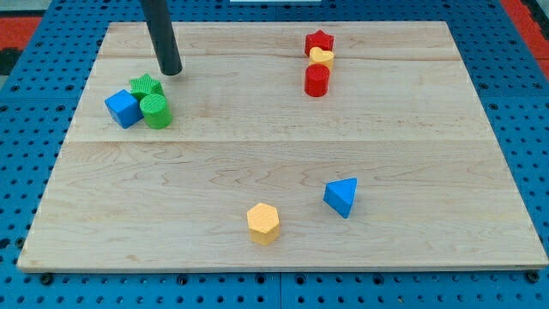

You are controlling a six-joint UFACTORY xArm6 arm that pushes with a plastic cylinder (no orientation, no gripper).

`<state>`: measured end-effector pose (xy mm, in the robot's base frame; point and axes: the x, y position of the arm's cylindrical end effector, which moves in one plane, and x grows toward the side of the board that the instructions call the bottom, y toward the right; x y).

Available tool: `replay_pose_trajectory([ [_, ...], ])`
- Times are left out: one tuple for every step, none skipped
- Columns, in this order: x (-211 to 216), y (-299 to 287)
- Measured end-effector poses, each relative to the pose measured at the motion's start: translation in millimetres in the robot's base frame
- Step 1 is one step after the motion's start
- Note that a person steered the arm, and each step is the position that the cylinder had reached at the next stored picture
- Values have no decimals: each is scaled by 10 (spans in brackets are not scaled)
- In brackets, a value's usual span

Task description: Put the red circle to the left of the yellow heart

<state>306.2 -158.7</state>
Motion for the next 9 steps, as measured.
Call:
replay_pose_trajectory([
  [385, 534],
  [1017, 1110],
  [926, 2203],
  [480, 2290],
  [382, 1928],
  [314, 1644],
  [307, 1805],
  [454, 2010],
  [84, 2082],
])
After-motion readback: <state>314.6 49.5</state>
